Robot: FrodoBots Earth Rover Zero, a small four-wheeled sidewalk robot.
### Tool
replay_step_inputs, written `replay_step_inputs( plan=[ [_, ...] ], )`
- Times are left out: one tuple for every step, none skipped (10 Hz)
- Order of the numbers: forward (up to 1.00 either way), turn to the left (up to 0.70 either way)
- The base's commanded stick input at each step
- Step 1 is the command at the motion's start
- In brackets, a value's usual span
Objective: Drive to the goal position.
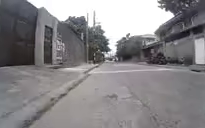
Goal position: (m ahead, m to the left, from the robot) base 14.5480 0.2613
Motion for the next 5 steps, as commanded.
replay_step_inputs(
  plan=[
    [1.00, -0.12],
    [1.00, 0.07],
    [1.00, 0.07],
    [1.00, 0.07],
    [1.00, 0.07]
  ],
)
